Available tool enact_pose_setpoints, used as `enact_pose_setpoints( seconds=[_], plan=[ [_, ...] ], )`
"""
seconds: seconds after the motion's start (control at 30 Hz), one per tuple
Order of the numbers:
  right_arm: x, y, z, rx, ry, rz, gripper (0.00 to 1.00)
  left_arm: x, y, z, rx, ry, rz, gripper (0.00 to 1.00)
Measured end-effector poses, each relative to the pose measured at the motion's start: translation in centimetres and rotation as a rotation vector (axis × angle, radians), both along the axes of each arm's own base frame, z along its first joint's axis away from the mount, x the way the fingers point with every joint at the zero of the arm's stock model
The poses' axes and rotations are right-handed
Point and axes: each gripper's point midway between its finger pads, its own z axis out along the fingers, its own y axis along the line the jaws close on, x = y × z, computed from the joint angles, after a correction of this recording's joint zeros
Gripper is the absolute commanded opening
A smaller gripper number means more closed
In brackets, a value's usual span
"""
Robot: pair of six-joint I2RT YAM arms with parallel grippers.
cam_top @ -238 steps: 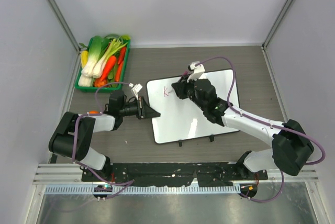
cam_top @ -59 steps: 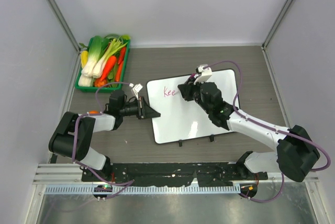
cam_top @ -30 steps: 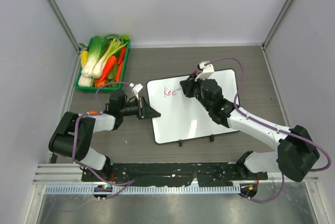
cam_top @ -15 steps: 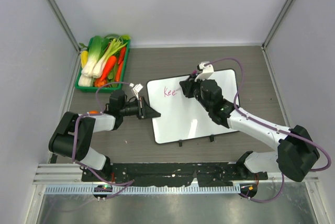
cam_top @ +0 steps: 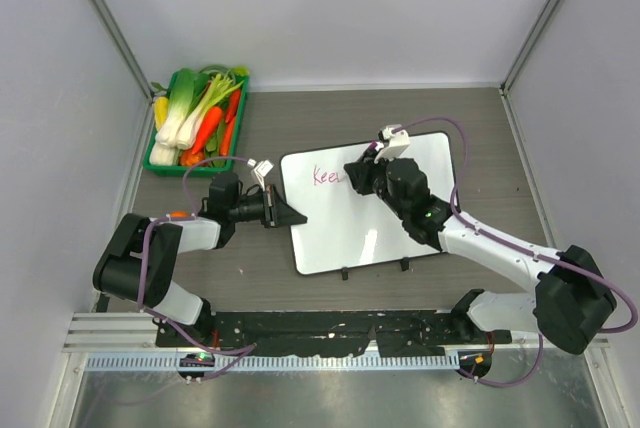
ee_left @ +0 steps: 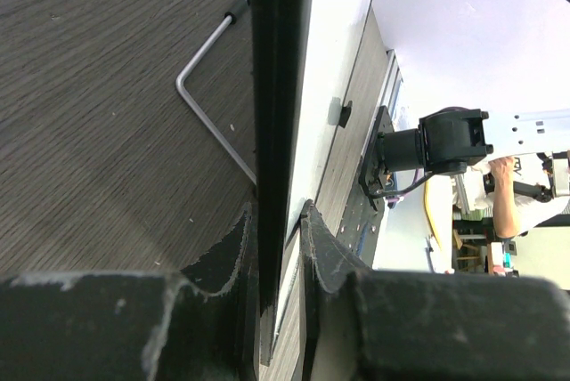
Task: Write a sentence on the whiteboard
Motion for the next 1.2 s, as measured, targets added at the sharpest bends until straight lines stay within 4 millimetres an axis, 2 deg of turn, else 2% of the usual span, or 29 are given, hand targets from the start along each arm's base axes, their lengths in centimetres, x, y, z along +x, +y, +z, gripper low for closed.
enact_pose_setpoints(
  seconds=[0.3, 0.53, 0.67, 0.83, 0.97, 1.2],
  plan=[
    [-1.1, 0.2, -1.0, 0.011, 0.036, 0.037, 0.01, 0.0, 0.0, 0.0, 0.001, 0.001, 0.000, 0.00],
    [-1.5, 0.1, -1.1, 0.005, 0.047, 0.049, 0.01, 0.0, 0.0, 0.0, 0.000, 0.000, -0.001, 0.00],
    [-1.5, 0.1, -0.4, 0.007, 0.042, 0.049, 0.01, 0.0, -0.1, 0.1, 0.000, -0.004, -0.003, 0.00],
    [-0.7, 0.4, 2.2, 0.032, -0.005, 0.038, 0.01, 0.0, -0.1, 0.1, 0.001, -0.007, -0.005, 0.00],
    [-0.1, 0.4, 3.5, 0.039, -0.035, 0.016, 0.01, 0.0, -0.1, 0.1, 0.001, -0.008, -0.005, 0.00],
    [0.9, 0.4, 2.1, 0.000, -0.017, -0.009, 0.01, 0.0, -0.2, 0.1, 0.002, -0.011, -0.006, 0.00]
  ],
)
